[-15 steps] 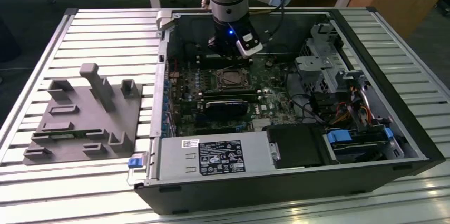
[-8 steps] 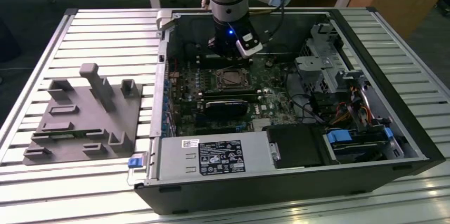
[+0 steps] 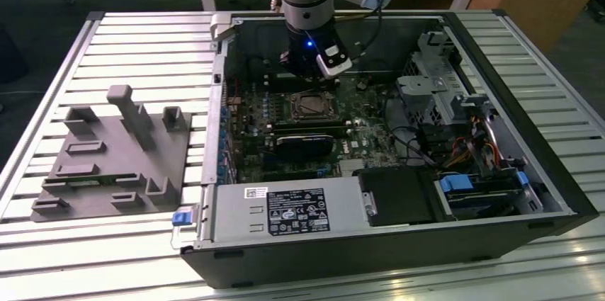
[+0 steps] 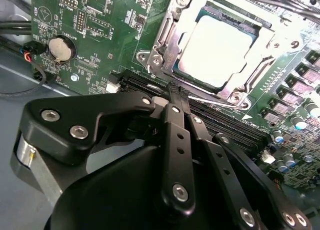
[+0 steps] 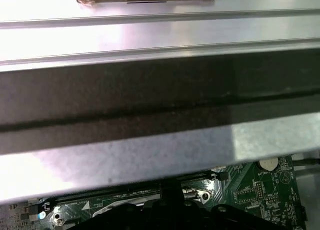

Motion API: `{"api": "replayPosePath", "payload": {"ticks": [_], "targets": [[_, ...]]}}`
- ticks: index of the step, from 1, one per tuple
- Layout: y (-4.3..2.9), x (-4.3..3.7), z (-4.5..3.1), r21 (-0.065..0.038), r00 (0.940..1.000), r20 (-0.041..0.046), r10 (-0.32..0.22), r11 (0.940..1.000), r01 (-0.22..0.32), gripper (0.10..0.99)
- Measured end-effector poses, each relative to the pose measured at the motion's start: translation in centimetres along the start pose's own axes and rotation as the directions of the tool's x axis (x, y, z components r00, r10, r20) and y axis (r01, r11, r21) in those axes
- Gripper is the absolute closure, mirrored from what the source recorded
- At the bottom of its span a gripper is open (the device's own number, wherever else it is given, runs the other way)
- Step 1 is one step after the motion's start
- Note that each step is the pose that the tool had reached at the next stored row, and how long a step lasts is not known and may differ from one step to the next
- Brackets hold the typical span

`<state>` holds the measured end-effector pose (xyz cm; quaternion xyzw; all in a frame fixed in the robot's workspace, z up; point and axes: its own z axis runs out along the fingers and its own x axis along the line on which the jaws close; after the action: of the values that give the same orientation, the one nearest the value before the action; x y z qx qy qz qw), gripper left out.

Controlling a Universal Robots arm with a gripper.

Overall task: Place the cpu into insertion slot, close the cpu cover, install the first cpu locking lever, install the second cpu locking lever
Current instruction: 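Install the first cpu locking lever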

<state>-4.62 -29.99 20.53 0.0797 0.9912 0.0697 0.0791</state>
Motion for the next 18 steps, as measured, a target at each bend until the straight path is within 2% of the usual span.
{"api": "replayPosePath", "payload": {"ticks": [3, 10, 18], "targets": [[0.05, 0.13, 0.02, -0.002, 1.0, 0.0004, 0.008, 1.0, -0.008, 0.98], [0.06, 0.33, 0.05, -0.026, 0.9998, -0.0026, 0.018, 0.9995, -0.018, 0.98], [0.03, 0.45, 0.14, -0.031, 0.9996, -0.0019, 0.028, 0.9991, -0.028, 0.98]]}}
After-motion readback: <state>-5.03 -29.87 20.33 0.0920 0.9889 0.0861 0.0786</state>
